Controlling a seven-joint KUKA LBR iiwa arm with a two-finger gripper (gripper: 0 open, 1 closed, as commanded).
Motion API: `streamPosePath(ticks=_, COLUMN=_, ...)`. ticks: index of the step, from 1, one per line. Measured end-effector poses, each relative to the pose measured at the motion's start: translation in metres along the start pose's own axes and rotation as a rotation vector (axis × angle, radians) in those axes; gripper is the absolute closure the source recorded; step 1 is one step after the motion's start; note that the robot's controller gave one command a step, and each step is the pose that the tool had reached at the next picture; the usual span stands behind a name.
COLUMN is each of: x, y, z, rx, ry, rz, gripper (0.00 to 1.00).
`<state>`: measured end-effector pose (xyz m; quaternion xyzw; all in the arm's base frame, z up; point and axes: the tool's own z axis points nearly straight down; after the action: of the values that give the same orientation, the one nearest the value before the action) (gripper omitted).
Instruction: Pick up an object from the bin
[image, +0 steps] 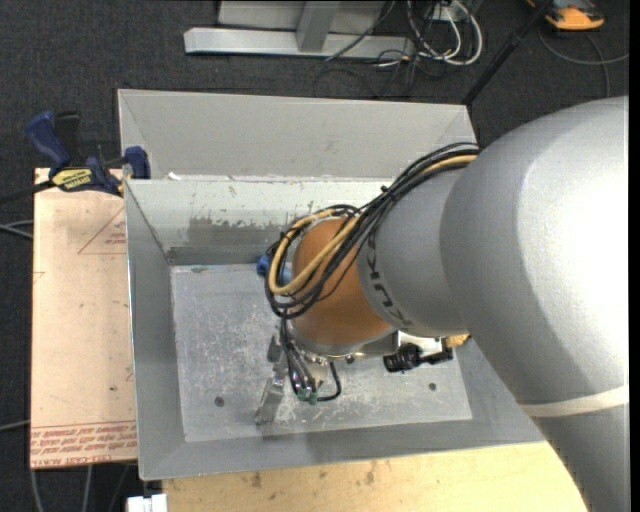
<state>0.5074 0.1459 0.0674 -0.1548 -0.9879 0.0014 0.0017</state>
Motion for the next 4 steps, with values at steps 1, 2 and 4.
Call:
streamPosePath(ticks=1, x=-0.014, y=0.057, z=-0.075, rx=-0.012, ry=-0.011, rz=0.005, gripper=0.0)
streamPosePath(ticks=2, x=0.037, y=0.041, z=-0.046, rx=0.0, ry=0.003, rz=-0.053, gripper=0.0)
streamPosePath(ticks=4, x=-0.041, y=-0.09, z=-0.067, rx=0.001, ry=-0.002, rz=0.112, gripper=0.0)
